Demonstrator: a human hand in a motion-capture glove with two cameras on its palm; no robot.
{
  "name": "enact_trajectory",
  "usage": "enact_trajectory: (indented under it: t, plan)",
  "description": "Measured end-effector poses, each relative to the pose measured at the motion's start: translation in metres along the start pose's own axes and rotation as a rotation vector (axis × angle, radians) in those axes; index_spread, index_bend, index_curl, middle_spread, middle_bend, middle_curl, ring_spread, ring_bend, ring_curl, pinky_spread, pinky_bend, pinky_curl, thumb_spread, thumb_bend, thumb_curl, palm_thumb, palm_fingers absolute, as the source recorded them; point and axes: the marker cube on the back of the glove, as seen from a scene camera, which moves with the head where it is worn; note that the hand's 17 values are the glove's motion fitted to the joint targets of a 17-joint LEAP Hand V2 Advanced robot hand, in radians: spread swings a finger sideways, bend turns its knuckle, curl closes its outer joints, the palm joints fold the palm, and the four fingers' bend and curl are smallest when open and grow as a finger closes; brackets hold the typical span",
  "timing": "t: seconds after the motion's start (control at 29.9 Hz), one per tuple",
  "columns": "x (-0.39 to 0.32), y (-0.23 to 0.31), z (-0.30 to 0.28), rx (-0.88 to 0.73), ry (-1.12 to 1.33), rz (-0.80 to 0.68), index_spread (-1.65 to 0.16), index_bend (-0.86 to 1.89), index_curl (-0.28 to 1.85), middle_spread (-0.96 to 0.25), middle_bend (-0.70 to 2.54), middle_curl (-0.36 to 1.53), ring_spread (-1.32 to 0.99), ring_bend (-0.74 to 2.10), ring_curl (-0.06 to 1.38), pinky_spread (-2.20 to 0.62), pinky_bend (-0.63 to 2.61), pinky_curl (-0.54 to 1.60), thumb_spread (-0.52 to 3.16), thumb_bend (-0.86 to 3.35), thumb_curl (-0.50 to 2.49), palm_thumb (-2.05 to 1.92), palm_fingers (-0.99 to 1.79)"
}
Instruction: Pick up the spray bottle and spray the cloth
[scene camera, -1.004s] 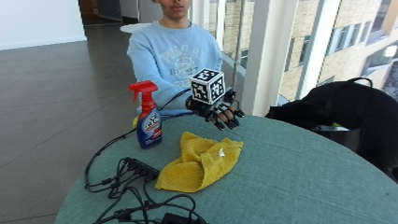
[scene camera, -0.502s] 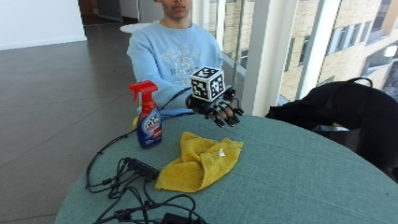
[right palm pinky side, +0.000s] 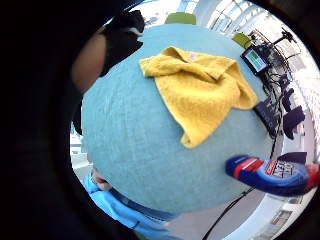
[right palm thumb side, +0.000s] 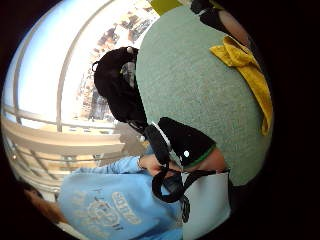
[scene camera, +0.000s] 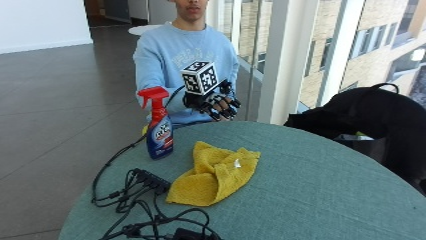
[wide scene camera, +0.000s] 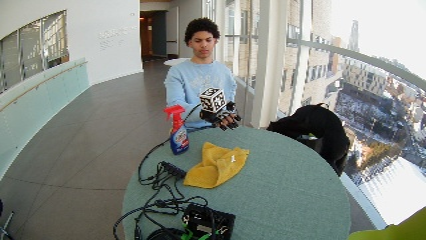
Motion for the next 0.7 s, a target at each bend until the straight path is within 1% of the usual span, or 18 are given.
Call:
enact_trajectory:
  t: [0.17,0.27,0.37,0.5,0.6,0.7]
  plan:
    - [0.003,0.039,-0.013,0.047,-0.007,0.016,-0.41,0.16,0.27,-0.06,0.33,0.32,0.03,0.21,0.23,0.23,0.24,0.28,1.07,0.02,0.22,0.50,0.52]
    - [0.006,0.068,-0.021,0.103,-0.030,0.039,-0.41,0.15,0.27,-0.06,0.32,0.33,0.03,0.20,0.23,0.23,0.23,0.28,1.07,0.00,0.23,0.50,0.52]
    - [0.015,0.094,-0.031,0.193,-0.086,0.084,-0.41,0.15,0.27,-0.06,0.32,0.33,0.03,0.20,0.24,0.23,0.22,0.29,1.07,-0.02,0.23,0.49,0.52]
    - [0.033,0.121,-0.044,0.330,-0.176,0.171,-0.40,0.08,0.25,-0.06,0.32,0.34,0.04,0.23,0.26,0.23,0.25,0.31,1.04,-0.03,0.23,0.47,0.47]
    - [0.045,0.130,-0.051,0.452,-0.252,0.250,-0.40,0.07,0.23,-0.05,0.31,0.35,0.04,0.26,0.27,0.23,0.28,0.32,1.03,-0.04,0.24,0.44,0.44]
    - [0.060,0.133,-0.055,0.554,-0.307,0.295,-0.40,0.06,0.21,-0.04,0.31,0.35,0.04,0.27,0.28,0.23,0.31,0.33,1.01,-0.04,0.24,0.42,0.41]
